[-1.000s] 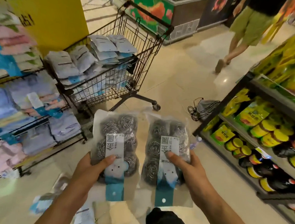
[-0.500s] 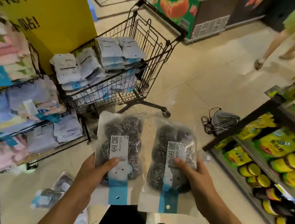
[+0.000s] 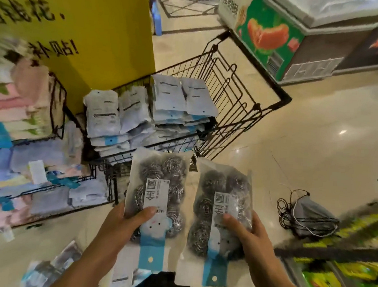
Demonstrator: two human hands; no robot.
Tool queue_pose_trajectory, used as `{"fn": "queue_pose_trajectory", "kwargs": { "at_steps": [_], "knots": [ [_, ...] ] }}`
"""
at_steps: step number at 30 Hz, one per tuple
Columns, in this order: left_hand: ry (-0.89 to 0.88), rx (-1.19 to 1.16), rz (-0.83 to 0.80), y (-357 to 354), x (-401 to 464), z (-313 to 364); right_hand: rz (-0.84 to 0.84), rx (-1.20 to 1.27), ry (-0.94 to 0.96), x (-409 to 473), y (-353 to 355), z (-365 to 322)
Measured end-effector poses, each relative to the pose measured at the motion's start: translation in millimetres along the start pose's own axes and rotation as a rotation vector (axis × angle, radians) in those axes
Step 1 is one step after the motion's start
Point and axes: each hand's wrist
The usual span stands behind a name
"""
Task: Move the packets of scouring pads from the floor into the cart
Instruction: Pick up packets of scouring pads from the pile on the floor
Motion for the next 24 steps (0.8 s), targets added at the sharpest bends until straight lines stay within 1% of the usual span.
{"fn": "queue_pose_trajectory", "kwargs": {
  "at_steps": [3, 8, 19, 24],
  "knots": [
    [-0.008, -0.014, 0.010, -3.2, 29.5, 24.6, -0.018, -0.015, 0.012, 31.6, -8.8, -28.1],
    [-0.015, -0.034, 0.091, -18.6, 82.9, 60.3, -0.050, -0.050, 0.032, 90.8, -15.9, -75.6],
    [-0.051, -0.053, 0.231, -80.6, 235.2, 138.9, -0.134, -0.132, 0.023, 277.5, -14.5, -188.0],
    [-0.002, -0.067, 0.343, -104.9, 292.8, 167.1, -0.211, -0.175, 0.008, 356.8, -14.5, -235.5]
  ]
}}
Point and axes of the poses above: each hand's wrist, its own x-axis towards the middle knuckle, its own y-axis out of the back of the hand, z = x × y, and after that the axes turned 9 degrees about -x, right-handed
